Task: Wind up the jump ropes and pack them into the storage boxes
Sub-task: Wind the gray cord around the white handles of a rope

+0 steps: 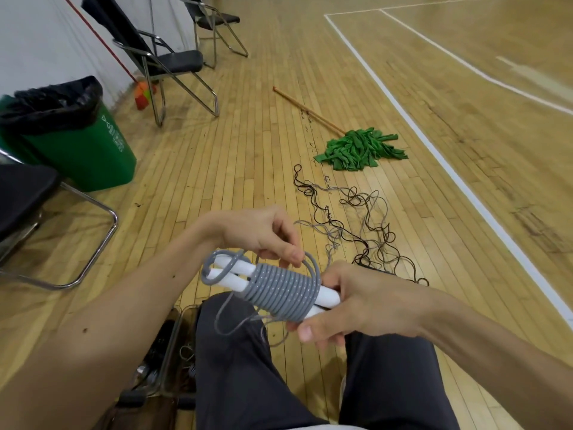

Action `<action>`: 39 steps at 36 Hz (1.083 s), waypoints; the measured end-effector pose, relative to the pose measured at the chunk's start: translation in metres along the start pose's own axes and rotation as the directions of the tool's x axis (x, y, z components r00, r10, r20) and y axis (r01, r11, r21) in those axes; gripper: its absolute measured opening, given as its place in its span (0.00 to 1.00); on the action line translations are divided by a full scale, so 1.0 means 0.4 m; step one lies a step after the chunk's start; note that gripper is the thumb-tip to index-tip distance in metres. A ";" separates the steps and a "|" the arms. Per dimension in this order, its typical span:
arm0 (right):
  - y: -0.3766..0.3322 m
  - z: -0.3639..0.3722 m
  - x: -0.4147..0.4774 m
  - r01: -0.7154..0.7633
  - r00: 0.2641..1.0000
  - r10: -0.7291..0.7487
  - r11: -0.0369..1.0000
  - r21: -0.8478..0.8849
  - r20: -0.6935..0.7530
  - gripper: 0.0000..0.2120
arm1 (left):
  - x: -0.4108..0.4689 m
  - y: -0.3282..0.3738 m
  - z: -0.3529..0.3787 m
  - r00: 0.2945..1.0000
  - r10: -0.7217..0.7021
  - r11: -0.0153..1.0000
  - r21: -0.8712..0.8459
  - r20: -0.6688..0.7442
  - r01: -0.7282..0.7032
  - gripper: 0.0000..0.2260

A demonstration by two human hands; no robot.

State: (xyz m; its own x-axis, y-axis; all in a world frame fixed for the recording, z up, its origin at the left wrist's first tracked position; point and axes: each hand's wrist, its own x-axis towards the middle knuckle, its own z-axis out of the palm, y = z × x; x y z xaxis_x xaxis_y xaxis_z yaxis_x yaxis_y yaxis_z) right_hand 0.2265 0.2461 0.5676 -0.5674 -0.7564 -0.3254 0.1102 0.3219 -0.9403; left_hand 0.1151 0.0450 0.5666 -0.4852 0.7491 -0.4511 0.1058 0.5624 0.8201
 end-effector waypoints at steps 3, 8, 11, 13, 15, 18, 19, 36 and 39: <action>0.003 -0.008 -0.008 0.010 1.000 -0.008 0.998 0.069 -0.027 0.05 | 0.042 -0.255 -0.061 0.994 -0.104 0.994 -0.033 -0.045 0.102 0.03; 0.022 -0.029 -0.008 0.033 0.987 -0.012 0.991 0.127 -0.158 0.03 | 0.003 -0.197 0.036 0.986 -0.086 0.995 -0.059 -0.145 0.078 0.05; 0.032 -0.056 -0.014 0.000 0.982 0.014 0.997 0.071 -0.190 0.03 | -0.014 -0.088 0.093 0.957 0.088 0.991 -0.073 -0.277 -0.112 0.12; 0.033 -0.070 -0.020 -0.046 0.992 0.037 0.996 -0.074 -0.119 0.04 | -0.019 -0.098 0.087 0.955 0.141 0.982 -0.085 -0.261 -0.168 0.07; 0.034 -0.073 -0.022 -0.074 0.997 0.068 0.970 -0.233 -0.033 0.04 | -0.014 -0.091 0.091 0.965 0.094 0.991 -0.072 -0.244 -0.115 0.08; 0.033 -0.070 -0.020 -0.045 0.999 0.042 0.970 -0.240 -0.017 0.04 | 0.003 -0.099 0.101 0.982 0.073 0.993 -0.081 -0.172 -0.088 0.15; 0.030 -0.069 -0.019 -0.030 0.999 0.024 0.978 -0.207 -0.029 0.04 | 0.002 -0.113 0.104 0.988 0.075 0.990 -0.107 -0.137 -0.090 0.10; 0.111 -0.097 0.039 -0.074 0.902 0.246 0.897 0.435 -0.354 0.22 | 0.002 -0.065 0.171 0.968 -0.021 0.991 -0.133 -0.249 -0.013 0.16; 0.114 -0.102 0.047 -0.034 0.902 0.240 0.869 0.493 -0.360 0.17 | 0.001 -0.050 0.182 0.970 0.000 0.999 -0.040 -0.245 -0.010 0.12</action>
State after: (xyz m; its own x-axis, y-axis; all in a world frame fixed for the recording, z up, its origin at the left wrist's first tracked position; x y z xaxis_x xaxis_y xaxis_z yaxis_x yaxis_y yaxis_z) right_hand 0.1875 0.2698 0.5225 -0.7789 -0.3998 -0.4832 0.5178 0.0247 -0.8551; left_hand 0.1761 0.0595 0.5242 -0.6829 0.6404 -0.3515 0.0760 0.5408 0.8377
